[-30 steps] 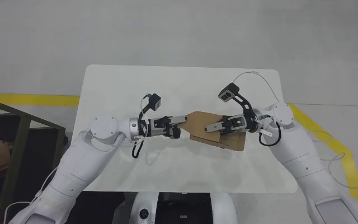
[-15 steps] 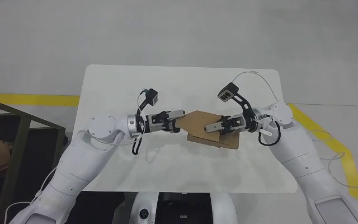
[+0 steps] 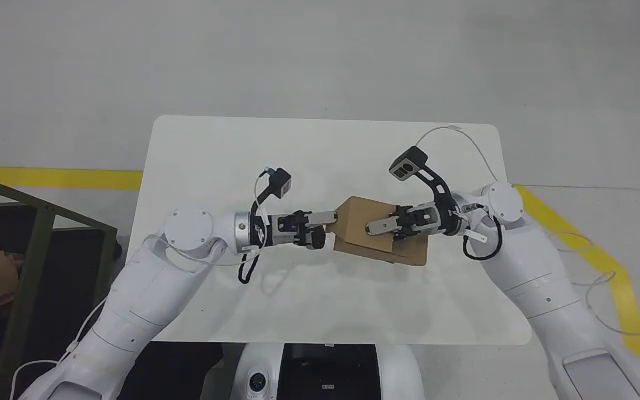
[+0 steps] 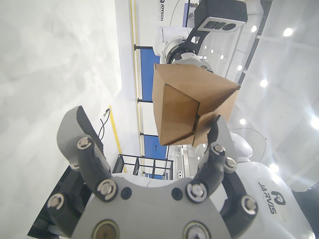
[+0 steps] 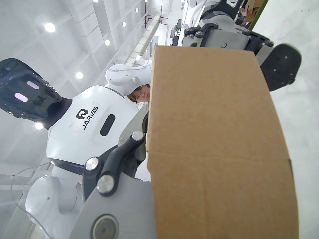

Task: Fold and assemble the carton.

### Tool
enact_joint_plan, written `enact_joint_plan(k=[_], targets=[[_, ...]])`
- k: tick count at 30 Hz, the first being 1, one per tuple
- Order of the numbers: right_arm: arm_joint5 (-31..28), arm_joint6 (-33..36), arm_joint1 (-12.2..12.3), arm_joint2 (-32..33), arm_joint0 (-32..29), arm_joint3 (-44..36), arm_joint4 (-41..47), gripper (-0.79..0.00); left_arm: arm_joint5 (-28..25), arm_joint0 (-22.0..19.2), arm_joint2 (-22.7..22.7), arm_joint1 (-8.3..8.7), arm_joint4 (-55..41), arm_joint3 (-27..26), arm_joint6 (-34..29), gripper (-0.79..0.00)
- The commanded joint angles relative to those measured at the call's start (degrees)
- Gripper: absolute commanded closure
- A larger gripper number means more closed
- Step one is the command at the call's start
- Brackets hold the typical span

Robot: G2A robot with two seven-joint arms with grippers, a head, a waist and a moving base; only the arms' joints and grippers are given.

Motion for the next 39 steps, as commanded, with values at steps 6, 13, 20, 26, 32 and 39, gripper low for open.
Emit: enact_joint_plan(k=[6, 13, 20, 26, 32, 39], targets=[[0.0, 0.0, -0.1, -0.2, 0.1, 0.1, 0.2, 0.000, -0.4, 0.0, 0.5, -0.13, 0.3, 0.0, -1.0, -0.785], [0.0, 0.0, -0.1, -0.4, 0.2, 0.2, 0.3, 0.000, 0.1, -0.5, 0.8, -0.22, 1.0, 0.4, -1.8, -0.785], [0.0, 0.0, -0.1, -0.7, 0.4, 0.1, 0.3, 0.000, 0.5, -1.5, 2.4, -0.62, 1.3, 1.1, -2.6, -0.785], [0.0, 0.0, -0.1, -1.1, 0.6, 0.2, 0.3, 0.000, 0.8, -2.0, 3.0, -0.82, 1.1, 1.7, -3.2, -0.785], [0.0, 0.0, -0.1, -1.6, 1.0, 0.3, 0.6, 0.000, 0.4, -2.7, 3.6, -1.10, 0.7, 1.6, -3.3, -0.785], [0.0, 0.0, -0.1, -1.6, 1.1, 0.5, 0.7, 0.000, 0.1, -3.6, 4.3, -1.45, 0.5, 2.0, -3.3, -0.785]])
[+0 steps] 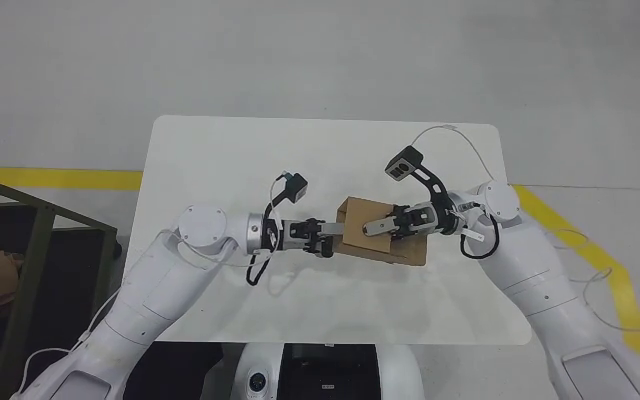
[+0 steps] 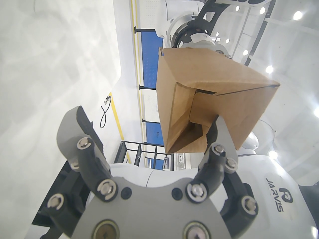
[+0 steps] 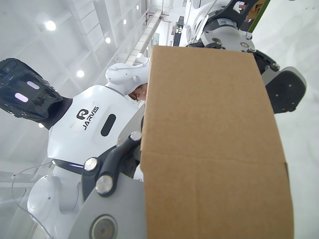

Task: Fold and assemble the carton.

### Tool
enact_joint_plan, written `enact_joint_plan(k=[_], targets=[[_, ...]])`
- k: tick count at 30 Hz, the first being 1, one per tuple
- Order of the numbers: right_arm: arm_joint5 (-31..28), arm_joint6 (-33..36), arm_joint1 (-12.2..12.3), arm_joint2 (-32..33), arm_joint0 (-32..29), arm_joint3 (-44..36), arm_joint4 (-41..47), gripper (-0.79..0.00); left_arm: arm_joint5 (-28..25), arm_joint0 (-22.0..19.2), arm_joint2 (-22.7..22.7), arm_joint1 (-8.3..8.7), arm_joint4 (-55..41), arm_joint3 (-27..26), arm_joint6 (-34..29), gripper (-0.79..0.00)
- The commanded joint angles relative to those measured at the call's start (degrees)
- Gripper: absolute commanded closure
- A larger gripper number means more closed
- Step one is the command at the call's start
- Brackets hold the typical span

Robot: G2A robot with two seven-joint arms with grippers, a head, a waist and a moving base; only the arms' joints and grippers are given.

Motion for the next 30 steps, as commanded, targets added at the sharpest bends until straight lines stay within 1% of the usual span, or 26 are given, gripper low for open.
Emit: enact_joint_plan(k=[1, 15, 19, 25, 28, 30], targets=[[0.0, 0.0, 0.0, 0.1, 0.0, 0.0, 0.0, 0.000, -0.1, -0.1, 0.2, -0.08, -0.1, 0.1, -0.1, -0.785], [0.0, 0.0, 0.1, 0.0, -0.1, 0.0, 0.1, 0.000, -0.7, -0.6, 0.7, -0.43, 0.5, 0.4, 0.3, -0.785], [0.0, 0.0, 0.1, 0.2, -0.1, 0.1, 0.0, 0.000, -0.9, 0.7, -2.3, 0.11, 2.1, 0.8, 2.7, -0.785], [0.0, 0.0, 0.1, 0.1, -0.1, 0.2, 0.0, 0.000, -1.1, 4.4, -7.3, 1.21, 4.9, -1.0, 5.1, -0.785], [0.0, 0.0, 0.0, 0.0, -0.1, 0.3, 0.1, 0.000, -4.0, 5.6, -9.0, 1.49, 6.9, -2.1, 6.8, -0.785], [0.0, 0.0, 0.0, -0.2, -0.1, 0.6, 0.2, 0.000, -8.2, 5.9, -9.9, 1.59, 9.3, -2.7, 8.2, -0.785]])
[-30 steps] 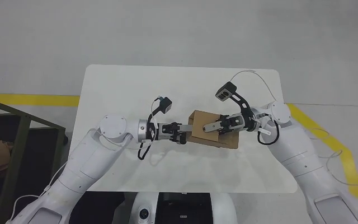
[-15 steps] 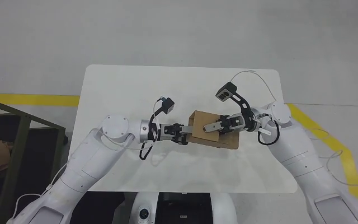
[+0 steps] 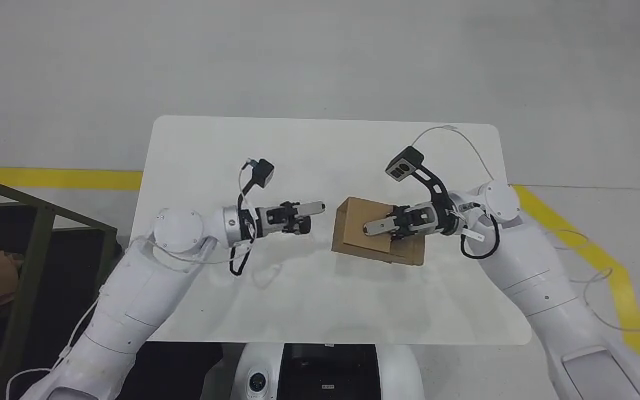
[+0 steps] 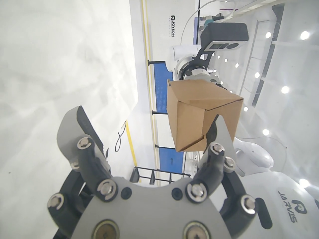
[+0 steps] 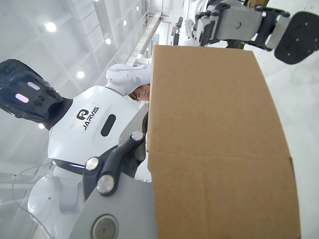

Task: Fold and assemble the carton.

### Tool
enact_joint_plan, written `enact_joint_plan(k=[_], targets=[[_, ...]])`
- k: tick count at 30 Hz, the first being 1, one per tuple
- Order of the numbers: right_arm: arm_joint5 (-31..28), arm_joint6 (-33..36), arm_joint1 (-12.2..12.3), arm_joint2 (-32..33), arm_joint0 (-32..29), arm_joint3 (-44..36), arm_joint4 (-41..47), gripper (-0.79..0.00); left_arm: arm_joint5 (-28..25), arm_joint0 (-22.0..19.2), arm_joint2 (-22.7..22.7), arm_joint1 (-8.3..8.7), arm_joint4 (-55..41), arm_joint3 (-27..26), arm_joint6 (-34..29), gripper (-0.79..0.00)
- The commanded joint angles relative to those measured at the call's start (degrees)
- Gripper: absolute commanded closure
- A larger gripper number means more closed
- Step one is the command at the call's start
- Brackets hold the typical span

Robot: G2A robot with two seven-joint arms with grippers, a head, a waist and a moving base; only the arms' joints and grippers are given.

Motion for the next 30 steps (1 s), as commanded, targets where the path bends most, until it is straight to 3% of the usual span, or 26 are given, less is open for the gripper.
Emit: enact_joint_plan(k=[1, 7, 10, 18, 21, 27, 30], targets=[[0.0, 0.0, 0.0, -0.1, 0.1, 0.3, 0.1, 0.000, -5.3, 0.2, -0.8, 0.09, 3.0, -0.5, 1.3, -0.785], [0.0, 0.0, 0.0, -0.9, 0.5, 1.7, 1.1, 0.000, -20.2, -0.8, -1.9, 0.10, 10.2, 0.9, 3.7, -0.785], [0.0, 0.0, 0.1, -1.6, 1.0, 2.6, 1.0, 0.000, -32.9, -2.6, -2.2, 0.30, 19.5, 1.2, 2.7, -0.785], [0.0, 0.0, -0.5, -3.3, 2.6, 6.4, -1.0, 0.000, -48.2, -2.2, -5.9, 0.19, 34.9, 2.4, 15.1, -0.785], [0.0, 0.0, -1.0, -4.3, 3.1, 8.1, -1.3, 0.000, -53.1, -1.6, -6.6, 0.05, 40.8, 2.4, 19.4, -0.785], [0.0, 0.0, -1.8, -6.2, 4.6, 11.2, -1.8, 0.000, -53.5, -2.5, -5.2, -0.08, 52.0, -0.4, 27.6, -0.785], [0.0, 0.0, -2.2, -7.0, 5.7, 12.7, -3.9, 0.000, -53.5, -2.6, -5.1, -0.05, 52.9, -0.6, 28.2, -0.785]])
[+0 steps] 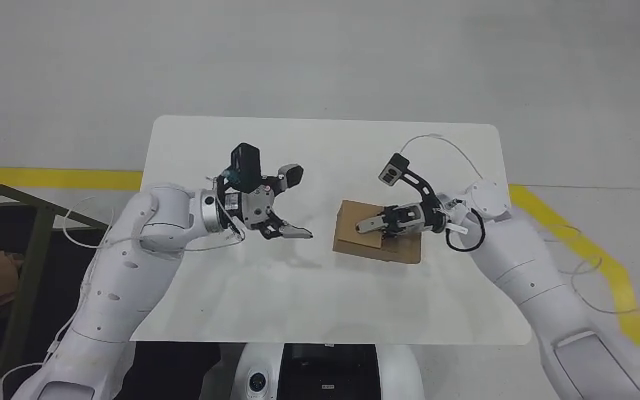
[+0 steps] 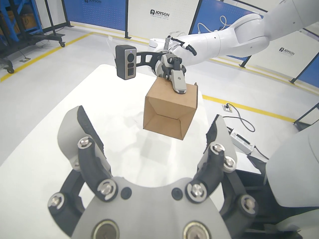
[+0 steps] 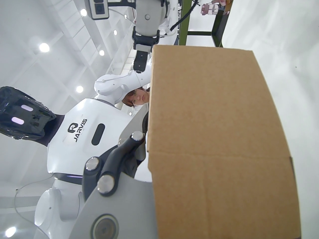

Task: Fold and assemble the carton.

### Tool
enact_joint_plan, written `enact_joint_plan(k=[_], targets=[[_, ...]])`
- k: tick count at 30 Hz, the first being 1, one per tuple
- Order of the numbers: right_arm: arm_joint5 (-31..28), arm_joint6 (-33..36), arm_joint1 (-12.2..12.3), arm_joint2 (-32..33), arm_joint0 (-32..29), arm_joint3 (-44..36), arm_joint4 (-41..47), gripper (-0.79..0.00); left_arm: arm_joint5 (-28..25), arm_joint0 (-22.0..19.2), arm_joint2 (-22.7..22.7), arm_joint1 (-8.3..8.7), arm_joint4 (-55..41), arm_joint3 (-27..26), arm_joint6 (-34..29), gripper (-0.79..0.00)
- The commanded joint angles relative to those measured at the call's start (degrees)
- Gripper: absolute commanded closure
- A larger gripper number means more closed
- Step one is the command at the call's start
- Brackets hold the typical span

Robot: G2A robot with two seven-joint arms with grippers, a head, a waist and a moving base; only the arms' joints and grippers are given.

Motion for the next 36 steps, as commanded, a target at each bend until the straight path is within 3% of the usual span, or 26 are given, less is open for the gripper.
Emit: enact_joint_plan(k=[1, 16, 22, 26, 36], targets=[[0.0, 0.0, -0.2, -0.4, 0.6, 0.7, -1.1, 0.000, 0.0, 0.0, 0.0, 0.00, -1.2, 0.1, -0.5, -0.785], [0.0, 0.0, -0.2, -0.4, 0.6, 0.7, -1.1, 0.000, 0.0, 0.0, 0.0, 0.00, -1.2, 0.1, -0.5, -0.785], [-1.8, -1.8, -0.3, 0.0, -0.2, -0.4, -2.2, 0.000, 0.9, 0.6, 1.7, -0.09, 7.3, 2.1, -1.1, -0.785], [-1.3, -1.3, -1.1, -1.5, 0.9, 2.0, -3.7, 0.000, 0.0, 0.6, 1.7, -0.16, 14.3, 5.0, 3.0, -0.785], [-3.3, -3.3, -5.1, -8.4, 3.7, 8.7, -6.5, 0.000, 0.0, 4.9, 2.0, 1.96, 34.3, 6.8, 25.5, -0.785]])
